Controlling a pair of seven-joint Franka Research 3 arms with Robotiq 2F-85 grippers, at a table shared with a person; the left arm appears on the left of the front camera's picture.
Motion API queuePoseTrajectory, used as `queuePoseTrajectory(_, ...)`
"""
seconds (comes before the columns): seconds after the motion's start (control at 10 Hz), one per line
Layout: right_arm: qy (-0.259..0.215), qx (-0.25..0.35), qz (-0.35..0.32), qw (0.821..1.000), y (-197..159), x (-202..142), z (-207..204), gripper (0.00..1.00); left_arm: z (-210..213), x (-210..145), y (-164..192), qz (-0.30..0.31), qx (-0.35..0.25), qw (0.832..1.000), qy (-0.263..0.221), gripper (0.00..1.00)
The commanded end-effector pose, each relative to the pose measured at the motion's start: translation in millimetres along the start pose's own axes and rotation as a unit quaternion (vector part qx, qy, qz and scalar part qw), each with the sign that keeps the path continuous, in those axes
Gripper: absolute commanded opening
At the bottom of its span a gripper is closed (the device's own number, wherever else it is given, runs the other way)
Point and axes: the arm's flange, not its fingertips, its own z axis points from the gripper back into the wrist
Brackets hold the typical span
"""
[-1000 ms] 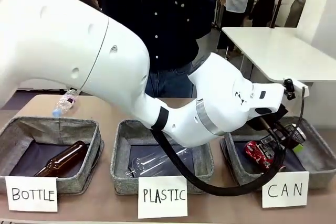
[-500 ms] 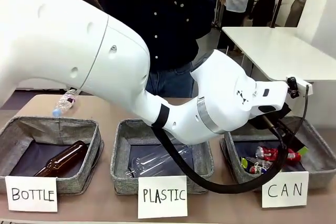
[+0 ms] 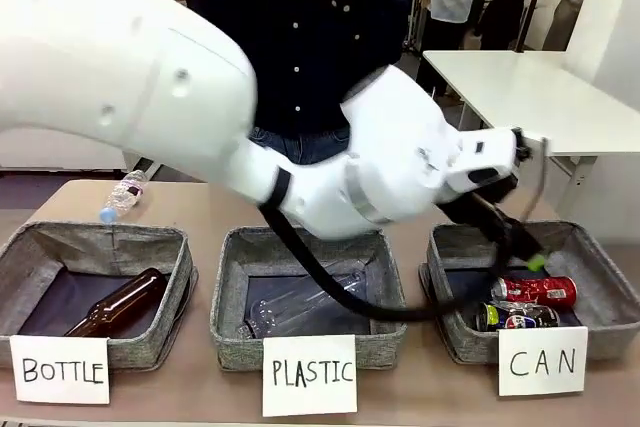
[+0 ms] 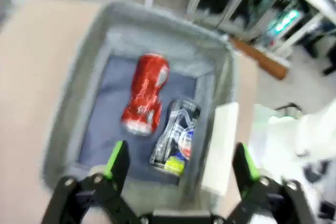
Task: Sort the can waste into the basket.
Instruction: Pick up the can waste from the table and place it in the right Fabric basket.
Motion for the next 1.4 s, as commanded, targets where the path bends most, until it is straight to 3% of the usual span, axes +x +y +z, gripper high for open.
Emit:
queuePoseTrajectory(0.0, 0.03, 0.007, 0.019, 0.999, 8, 10, -24, 1.0, 74, 16, -6, 0.119, -0.047, 0.989, 0.071, 1.0)
queuePoseTrajectory(0.1, 0.043, 0.015, 0.023, 0.999, 17, 19, -54, 1.0, 122, 4, 2, 0.165, -0.072, 0.98, 0.086, 1.0)
queuePoseTrajectory(0.3, 0.065, 0.05, 0.032, 0.996, 43, 35, -121, 1.0, 188, -31, 21, 0.232, -0.114, 0.964, 0.063, 1.0)
queuePoseTrajectory(0.5, 0.099, 0.075, 0.045, 0.991, 73, 33, -189, 1.0, 259, -81, 50, 0.322, -0.109, 0.94, -0.012, 1.0)
queuePoseTrajectory(0.7, 0.108, 0.138, 0.009, 0.985, 116, 21, -235, 1.0, 343, -158, 72, 0.423, -0.093, 0.895, -0.109, 1.0)
queuePoseTrajectory(0.8, 0.113, 0.126, -0.017, 0.985, 130, 18, -248, 1.0, 379, -194, 76, 0.453, -0.135, 0.871, -0.133, 1.0)
queuePoseTrajectory(0.9, 0.116, 0.152, -0.043, 0.981, 141, 17, -253, 1.0, 418, -226, 78, 0.486, -0.123, 0.839, -0.211, 1.0)
queuePoseTrajectory(1.0, 0.11, 0.158, -0.065, 0.979, 145, 19, -256, 1.0, 460, -255, 77, 0.499, -0.15, 0.797, -0.305, 1.0)
queuePoseTrajectory(1.1, 0.104, 0.145, -0.074, 0.981, 141, 20, -258, 1.0, 484, -276, 77, 0.499, -0.155, 0.781, -0.342, 1.0)
queuePoseTrajectory(1.2, 0.106, 0.124, -0.089, 0.983, 135, 21, -257, 1.0, 493, -289, 79, 0.485, -0.181, 0.789, -0.331, 1.0)
queuePoseTrajectory(1.3, 0.128, 0.153, -0.05, 0.979, 141, 22, -258, 1.0, 475, -270, 85, 0.509, -0.148, 0.799, -0.283, 1.0)
